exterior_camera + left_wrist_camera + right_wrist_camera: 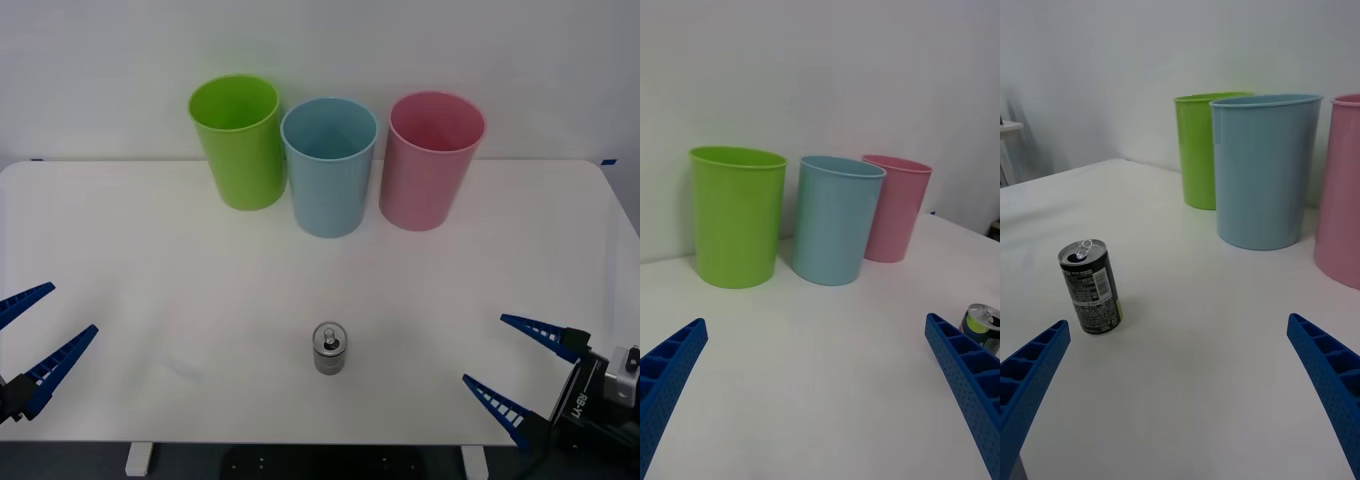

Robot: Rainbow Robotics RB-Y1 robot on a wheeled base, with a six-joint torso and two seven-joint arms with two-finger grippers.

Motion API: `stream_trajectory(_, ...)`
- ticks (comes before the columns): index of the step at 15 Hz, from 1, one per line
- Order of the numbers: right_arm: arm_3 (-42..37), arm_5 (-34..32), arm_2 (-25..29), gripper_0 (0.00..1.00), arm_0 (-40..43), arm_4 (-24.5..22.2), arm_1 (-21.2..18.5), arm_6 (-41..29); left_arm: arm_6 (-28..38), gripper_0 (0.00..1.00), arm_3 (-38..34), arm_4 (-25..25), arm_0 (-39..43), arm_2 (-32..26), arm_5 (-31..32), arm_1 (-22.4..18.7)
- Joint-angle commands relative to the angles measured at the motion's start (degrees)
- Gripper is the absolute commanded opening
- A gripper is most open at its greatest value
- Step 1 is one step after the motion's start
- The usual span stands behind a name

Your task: Grasp the object on the table and drop it into the matching bin: aluminum can to the light blue bin, PET bottle to the pink bin.

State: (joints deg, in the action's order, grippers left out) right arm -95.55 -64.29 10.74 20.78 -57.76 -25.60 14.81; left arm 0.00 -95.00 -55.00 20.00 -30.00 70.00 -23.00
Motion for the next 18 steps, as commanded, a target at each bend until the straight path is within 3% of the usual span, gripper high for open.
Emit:
stream_trajectory(1,0.0,3.6,-3.7,1.00,-0.7,-0.2,-0.1,2.8,0.0,1.00,0.0,0.0,0.0,0.0,0.0,0.0)
stream_trajectory(5,0.1,10.2,-10.1,1.00,-2.0,-0.2,0.0,6.2,0.0,1.00,0.0,0.0,0.0,0.0,0.0,0.0)
stream_trajectory(18,0.0,24.8,-26.9,1.00,-6.9,-2.1,-0.1,7.9,0.0,1.00,0.0,0.0,0.0,0.0,0.0,0.0)
